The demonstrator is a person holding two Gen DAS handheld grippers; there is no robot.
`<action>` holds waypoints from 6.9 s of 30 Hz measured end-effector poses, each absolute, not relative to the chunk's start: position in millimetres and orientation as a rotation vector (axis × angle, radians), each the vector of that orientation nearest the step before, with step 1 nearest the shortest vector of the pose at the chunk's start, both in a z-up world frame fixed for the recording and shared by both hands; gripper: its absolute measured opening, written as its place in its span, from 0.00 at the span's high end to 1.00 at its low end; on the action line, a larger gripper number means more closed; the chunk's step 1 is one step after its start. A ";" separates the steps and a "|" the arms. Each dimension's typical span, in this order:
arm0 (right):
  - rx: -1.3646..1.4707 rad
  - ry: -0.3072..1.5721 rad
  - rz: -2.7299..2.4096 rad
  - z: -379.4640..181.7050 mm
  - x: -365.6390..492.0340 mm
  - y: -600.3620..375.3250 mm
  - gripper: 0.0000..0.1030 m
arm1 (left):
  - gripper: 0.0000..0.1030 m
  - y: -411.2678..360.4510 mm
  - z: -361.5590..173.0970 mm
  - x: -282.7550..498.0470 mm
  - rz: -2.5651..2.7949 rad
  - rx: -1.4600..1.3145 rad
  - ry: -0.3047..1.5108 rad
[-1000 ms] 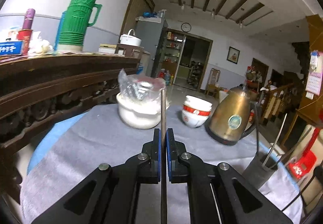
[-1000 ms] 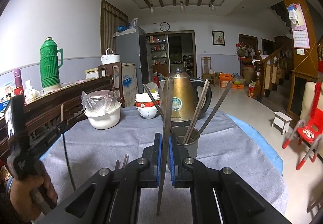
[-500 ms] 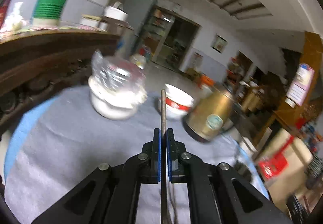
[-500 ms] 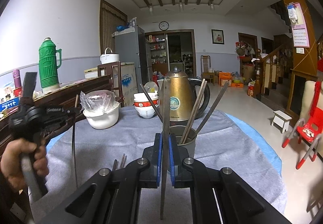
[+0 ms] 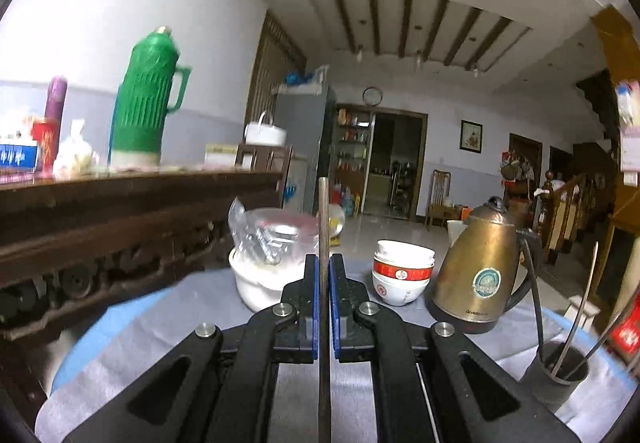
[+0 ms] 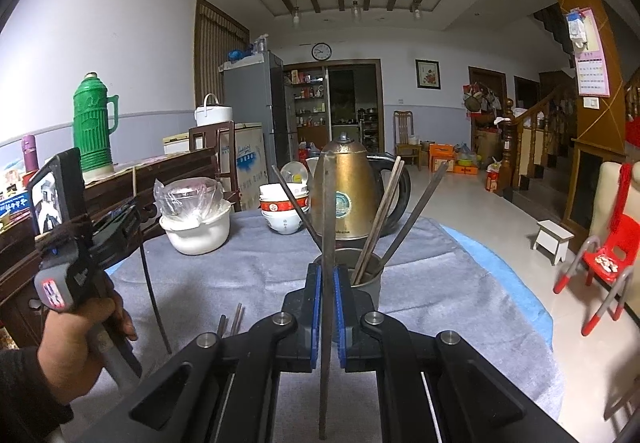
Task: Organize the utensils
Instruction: 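Lift both held chopsticks and carry them above the grey cup, then lower both chopsticks into the grey cup and open both grippers, then move both grippers back over the remaining chopsticks and close on them, then lift both held chopsticks and carry them above the grey cup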
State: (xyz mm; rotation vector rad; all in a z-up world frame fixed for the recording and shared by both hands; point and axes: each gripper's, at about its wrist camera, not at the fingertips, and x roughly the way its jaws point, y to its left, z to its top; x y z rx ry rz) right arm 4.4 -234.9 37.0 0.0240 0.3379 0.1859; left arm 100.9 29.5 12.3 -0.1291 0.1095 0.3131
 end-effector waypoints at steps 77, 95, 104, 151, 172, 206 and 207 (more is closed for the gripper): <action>0.156 0.263 0.169 77.6 115.8 -272.7 0.94 | 0.95 -60.2 70.7 141.1 -0.219 -0.317 0.334; 0.142 0.204 0.128 111.1 25.6 -295.5 0.26 | 0.21 22.2 94.5 71.9 -0.066 -0.358 0.319; 0.095 0.647 0.287 22.6 11.0 -260.8 0.26 | 0.19 71.8 -9.2 19.7 0.097 -0.322 0.676; 0.146 1.213 0.381 -82.1 122.4 -209.3 0.94 | 0.19 1.7 -49.7 87.2 0.119 -0.216 1.002; 0.230 1.248 0.428 -90.2 108.6 -213.3 0.94 | 1.00 25.6 -76.0 118.2 0.080 -0.140 1.171; 0.216 1.285 0.418 -85.0 116.8 -204.3 0.89 | 0.58 56.3 -68.3 125.8 0.046 -0.236 1.246; 0.211 1.281 0.412 -82.6 120.3 -203.3 0.89 | 0.58 60.4 -67.6 126.7 0.043 -0.251 1.247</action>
